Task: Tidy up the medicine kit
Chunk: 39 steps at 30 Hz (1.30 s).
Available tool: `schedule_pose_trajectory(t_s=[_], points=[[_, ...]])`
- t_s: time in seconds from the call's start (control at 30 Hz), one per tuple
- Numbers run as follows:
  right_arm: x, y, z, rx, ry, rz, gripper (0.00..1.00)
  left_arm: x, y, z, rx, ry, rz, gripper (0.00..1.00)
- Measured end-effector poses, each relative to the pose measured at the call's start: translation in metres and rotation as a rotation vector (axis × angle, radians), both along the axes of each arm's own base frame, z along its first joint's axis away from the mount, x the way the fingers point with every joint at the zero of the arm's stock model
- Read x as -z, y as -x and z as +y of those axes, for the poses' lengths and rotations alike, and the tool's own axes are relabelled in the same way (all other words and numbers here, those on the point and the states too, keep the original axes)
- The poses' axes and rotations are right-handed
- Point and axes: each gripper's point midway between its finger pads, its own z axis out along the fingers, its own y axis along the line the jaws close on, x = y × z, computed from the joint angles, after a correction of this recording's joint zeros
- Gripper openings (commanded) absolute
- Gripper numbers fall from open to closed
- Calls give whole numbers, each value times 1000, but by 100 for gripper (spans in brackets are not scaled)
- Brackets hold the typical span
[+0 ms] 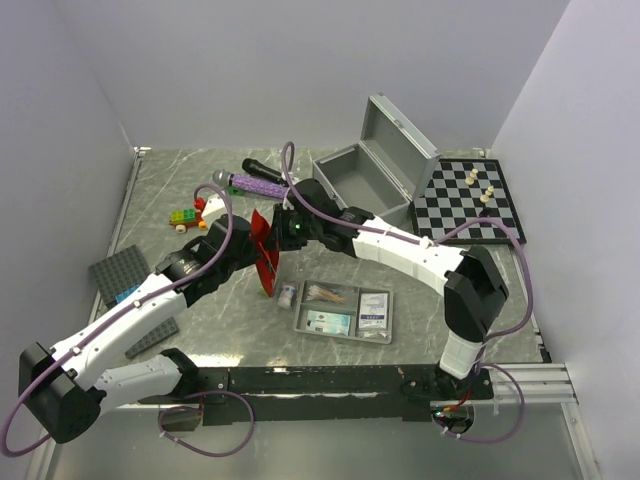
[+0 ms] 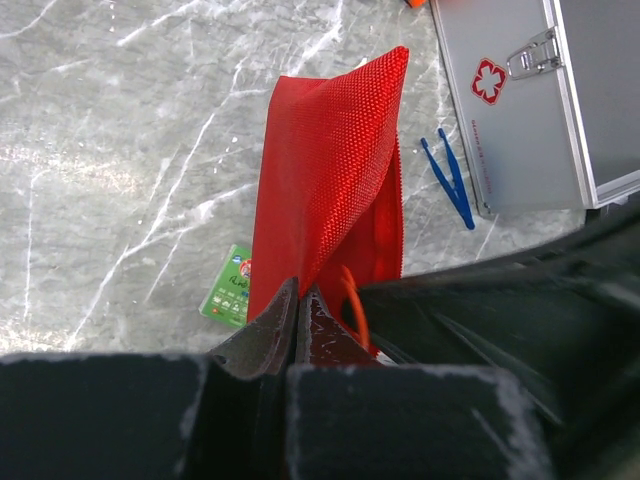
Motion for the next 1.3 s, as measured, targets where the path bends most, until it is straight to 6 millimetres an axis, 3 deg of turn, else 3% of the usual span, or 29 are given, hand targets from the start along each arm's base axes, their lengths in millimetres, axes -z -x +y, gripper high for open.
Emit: schedule_pose_trajectory(t_s=[0.27,0.47,0.6,0.9,1.1,1.17,1.3], points=[[8,-12,6,42,15,18,1,-1,1,-3,9,18,4,1],[-1,-20,7,73,11,7,49,-1,1,-3,7,21,2,1],[-5,-23,7,75,11,-13,60,-2,1,-3,6,22,0,1],[-10,-15,-9,59,36,-38,64,-3,2,1,-8,17,-2,1],[-51,-3,-28,35,1,-133,57,-11,3,5,-12,19,-28,1],[-57,-1,-30,30,-10,-147,56,-13,3,5,-11,24,-35,1],[-43,-2,-36,35,24,-152,59,-16,4,6,-1,19,-45,1]])
